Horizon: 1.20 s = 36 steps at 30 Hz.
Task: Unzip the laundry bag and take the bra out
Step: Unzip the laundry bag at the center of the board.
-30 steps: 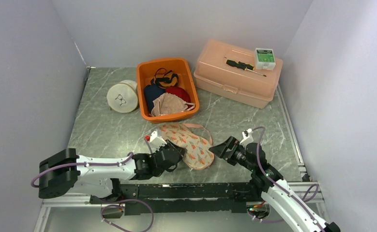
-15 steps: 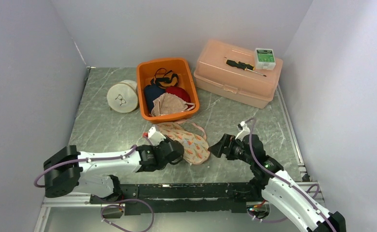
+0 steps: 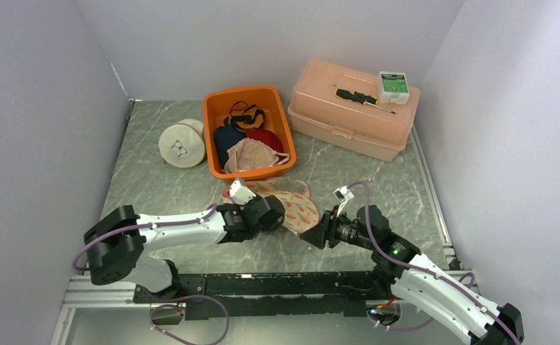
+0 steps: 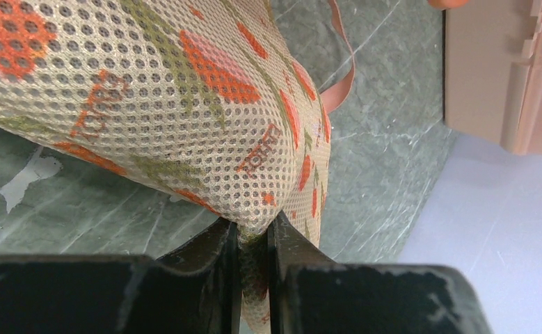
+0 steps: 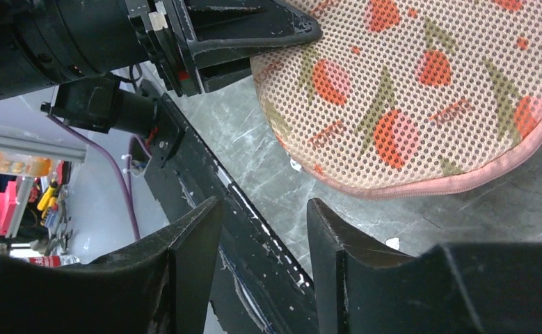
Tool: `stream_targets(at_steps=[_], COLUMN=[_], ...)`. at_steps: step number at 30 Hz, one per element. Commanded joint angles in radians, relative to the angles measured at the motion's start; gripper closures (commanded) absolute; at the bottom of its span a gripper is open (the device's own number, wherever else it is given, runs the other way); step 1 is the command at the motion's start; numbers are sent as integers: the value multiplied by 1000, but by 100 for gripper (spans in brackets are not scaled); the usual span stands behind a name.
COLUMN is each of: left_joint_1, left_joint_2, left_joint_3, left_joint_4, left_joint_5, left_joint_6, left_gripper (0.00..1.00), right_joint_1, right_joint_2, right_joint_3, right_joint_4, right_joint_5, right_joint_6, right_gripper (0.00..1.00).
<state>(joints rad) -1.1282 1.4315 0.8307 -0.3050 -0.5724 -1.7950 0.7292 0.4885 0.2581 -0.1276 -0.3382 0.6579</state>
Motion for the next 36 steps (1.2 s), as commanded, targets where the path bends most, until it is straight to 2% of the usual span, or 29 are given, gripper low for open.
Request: stream_targets(at_steps=[1, 7, 16, 30, 36], left_joint_1=[12, 13, 12, 13, 12], left_joint_2=[-11, -33, -78, -54, -52], left_joint_3=[35, 19, -22, -17, -12], left_joint_4=[-29, -27, 51, 90, 83], left_joint_5=[-10, 8, 80, 113, 109], left_joint_6=[-41, -60, -69, -73, -80], left_gripper=[97, 97, 97, 97, 97], right_joint_1=[6, 6, 8, 11, 16], right_joint_2=[-20, 50, 68, 157, 131], right_joint_3=[-21, -20, -99, -133, -166], right_joint_4=[121, 124, 271, 419, 430], right_joint_5=[-22, -66, -49, -9, 51], right_joint_6=[18, -3, 23, 32, 39], right_gripper=[49, 47, 41, 46, 52])
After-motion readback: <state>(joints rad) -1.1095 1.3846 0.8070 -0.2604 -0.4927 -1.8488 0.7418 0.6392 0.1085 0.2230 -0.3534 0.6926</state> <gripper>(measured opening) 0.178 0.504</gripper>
